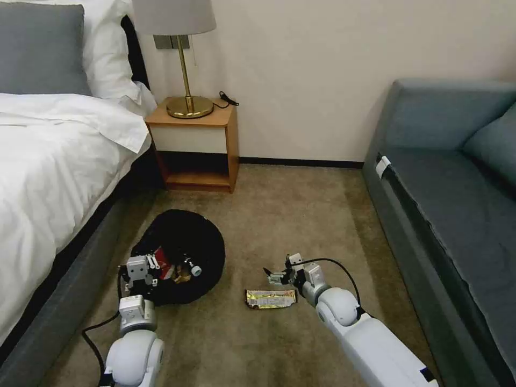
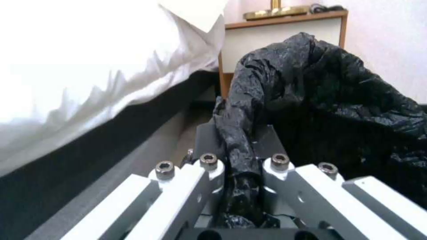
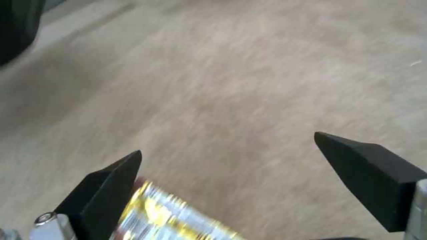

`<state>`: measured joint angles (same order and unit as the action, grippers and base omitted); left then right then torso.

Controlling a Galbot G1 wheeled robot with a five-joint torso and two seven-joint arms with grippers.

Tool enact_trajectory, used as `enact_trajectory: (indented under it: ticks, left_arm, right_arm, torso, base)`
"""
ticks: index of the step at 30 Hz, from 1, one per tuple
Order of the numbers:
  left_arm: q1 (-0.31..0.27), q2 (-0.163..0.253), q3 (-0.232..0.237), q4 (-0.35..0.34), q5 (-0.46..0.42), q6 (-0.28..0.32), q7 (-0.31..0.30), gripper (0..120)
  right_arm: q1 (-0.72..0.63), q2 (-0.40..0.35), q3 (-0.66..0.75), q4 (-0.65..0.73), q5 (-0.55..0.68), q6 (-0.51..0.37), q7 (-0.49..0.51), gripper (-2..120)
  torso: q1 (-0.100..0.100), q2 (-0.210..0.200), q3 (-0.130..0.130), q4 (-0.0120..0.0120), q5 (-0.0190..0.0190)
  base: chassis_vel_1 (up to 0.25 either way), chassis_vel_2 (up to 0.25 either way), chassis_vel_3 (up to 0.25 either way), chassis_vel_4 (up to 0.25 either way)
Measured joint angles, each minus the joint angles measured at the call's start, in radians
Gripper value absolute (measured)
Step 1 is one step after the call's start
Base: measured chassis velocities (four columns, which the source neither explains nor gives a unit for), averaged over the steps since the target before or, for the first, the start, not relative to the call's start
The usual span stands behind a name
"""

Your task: Pick up the trash bin, then pick up the garbage on the floor and place it into the trash bin.

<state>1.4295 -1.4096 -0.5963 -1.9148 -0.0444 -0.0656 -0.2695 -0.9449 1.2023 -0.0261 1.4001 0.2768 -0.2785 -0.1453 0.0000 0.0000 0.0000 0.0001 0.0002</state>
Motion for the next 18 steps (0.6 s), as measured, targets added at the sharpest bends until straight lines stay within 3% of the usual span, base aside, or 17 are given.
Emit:
enact_trajectory:
  ticks: [5, 9, 18]
  left_arm:
    - [-0.002, -0.032, 0.029, -0.067, -0.002, 0.033, -0.022, 4]
    - [-0.012, -0.05, 0.047, -0.077, 0.003, 0.047, -0.033, 4]
    - [-0.047, -0.063, 0.091, -0.083, 0.001, 0.094, -0.049, 4]
  right_arm:
    - [0.008, -0.055, -0.065, -0.033, -0.007, -0.001, -0.086, 100]
    - [0.005, -0.088, -0.112, -0.055, -0.048, 0.002, -0.109, 100]
    - [0.04, -0.062, -0.179, -0.136, -0.1, 0.017, -0.156, 100]
  torso:
    - [0.0, 0.0, 0.0, -0.0001, 0.0001]
    - [0.0, 0.0, 0.0, -0.0003, -0.0001]
    - [0.0, 0.0, 0.0, -0.0003, -0.0002]
  base:
    - [0.0, 0.0, 0.0, 0.0]
    - [0.0, 0.0, 0.0, 0.0]
    - [0.0, 0.0, 0.0, 0.0]
